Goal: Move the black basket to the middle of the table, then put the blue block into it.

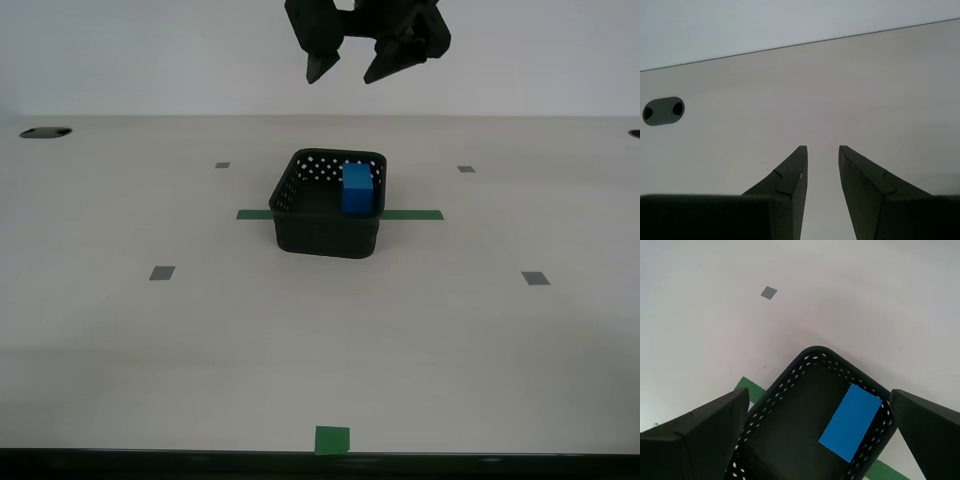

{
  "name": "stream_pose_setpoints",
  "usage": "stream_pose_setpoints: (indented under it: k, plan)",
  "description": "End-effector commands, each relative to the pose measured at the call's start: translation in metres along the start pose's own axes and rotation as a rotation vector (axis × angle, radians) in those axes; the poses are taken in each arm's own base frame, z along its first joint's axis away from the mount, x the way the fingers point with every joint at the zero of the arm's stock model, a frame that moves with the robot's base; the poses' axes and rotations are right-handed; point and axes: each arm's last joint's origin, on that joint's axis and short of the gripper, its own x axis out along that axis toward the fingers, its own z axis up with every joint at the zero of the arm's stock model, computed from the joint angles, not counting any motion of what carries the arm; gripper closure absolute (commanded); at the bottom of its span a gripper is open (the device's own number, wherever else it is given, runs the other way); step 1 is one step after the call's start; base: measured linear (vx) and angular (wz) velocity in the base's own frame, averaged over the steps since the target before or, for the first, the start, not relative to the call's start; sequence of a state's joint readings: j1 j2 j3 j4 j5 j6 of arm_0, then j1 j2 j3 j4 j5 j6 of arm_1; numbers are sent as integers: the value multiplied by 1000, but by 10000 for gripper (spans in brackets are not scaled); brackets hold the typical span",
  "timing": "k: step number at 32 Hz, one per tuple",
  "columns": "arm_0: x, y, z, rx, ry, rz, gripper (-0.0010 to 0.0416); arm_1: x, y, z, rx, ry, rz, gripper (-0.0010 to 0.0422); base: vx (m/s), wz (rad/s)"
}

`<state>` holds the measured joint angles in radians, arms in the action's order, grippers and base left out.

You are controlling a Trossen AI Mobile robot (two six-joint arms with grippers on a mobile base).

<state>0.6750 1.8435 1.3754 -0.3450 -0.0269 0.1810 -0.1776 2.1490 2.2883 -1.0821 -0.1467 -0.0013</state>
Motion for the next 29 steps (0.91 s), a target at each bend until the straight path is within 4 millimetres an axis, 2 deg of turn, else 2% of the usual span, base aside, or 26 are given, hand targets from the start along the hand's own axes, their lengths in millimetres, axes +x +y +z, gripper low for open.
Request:
stream_pose_setpoints:
  k: [1,2,7,19,22,29]
  plan:
    - [-1,-6,2,7,-27,-126,16,-1,0,0,1,-1,0,332,0,0]
    - [-1,-11,3,15,-37,-185,16,-1,0,0,2,-2,0,332,0,0]
    - [-3,-36,6,78,-41,-232,16,-1,0,0,1,-2,0,332,0,0]
    - [-21,-139,7,222,-46,-355,16,-1,0,0,1,-2,0,332,0,0]
    - [-25,-154,6,250,-49,-381,17,-1,0,0,2,-2,0,332,0,0]
    - [-26,-155,6,252,-54,-383,16,-1,0,0,1,-2,0,332,0,0]
